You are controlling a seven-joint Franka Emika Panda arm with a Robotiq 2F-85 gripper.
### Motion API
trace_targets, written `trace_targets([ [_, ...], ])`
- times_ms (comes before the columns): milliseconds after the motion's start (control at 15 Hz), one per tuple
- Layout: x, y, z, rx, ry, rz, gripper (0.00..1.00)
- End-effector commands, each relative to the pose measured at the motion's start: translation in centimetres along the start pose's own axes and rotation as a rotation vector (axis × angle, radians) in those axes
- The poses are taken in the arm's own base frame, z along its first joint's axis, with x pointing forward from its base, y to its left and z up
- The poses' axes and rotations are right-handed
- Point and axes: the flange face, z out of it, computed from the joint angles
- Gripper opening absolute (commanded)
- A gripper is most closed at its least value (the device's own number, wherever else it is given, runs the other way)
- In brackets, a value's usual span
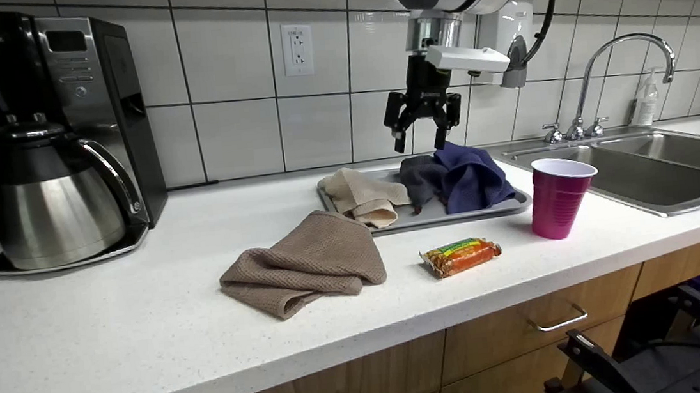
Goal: Put the towels on the tray.
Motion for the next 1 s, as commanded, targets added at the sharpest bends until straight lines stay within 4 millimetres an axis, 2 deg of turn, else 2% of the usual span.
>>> trace_targets([
  [0, -0.4, -2.5, -0.8, 0.004, -0.019, -0.108, 1.00],
  [533, -0.3, -9.0, -0.1, 0.021, -0.040, -0.269, 1.00],
  [933, -1.0, -12.8, 0.6, 0.030, -0.065, -0.363, 1.00],
])
